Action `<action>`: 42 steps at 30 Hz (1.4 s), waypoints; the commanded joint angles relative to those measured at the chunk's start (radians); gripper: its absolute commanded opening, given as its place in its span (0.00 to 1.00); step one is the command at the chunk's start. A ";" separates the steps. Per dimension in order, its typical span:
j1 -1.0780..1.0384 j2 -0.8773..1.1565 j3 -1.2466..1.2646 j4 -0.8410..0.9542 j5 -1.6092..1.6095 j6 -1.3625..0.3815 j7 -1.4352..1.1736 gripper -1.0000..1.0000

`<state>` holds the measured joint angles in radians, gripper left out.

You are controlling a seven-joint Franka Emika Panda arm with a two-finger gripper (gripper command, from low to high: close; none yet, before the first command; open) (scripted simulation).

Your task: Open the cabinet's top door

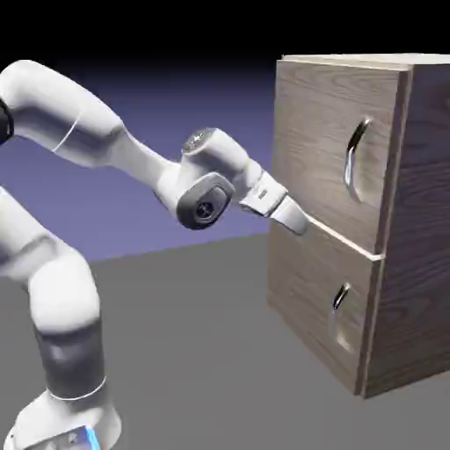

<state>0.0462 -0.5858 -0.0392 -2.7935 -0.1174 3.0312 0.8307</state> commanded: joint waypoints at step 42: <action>0.533 -0.246 -0.610 0.257 -1.827 -0.091 1.397 0.50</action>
<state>0.5793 -0.8313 -0.6495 -2.5362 -1.9443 2.9405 2.2272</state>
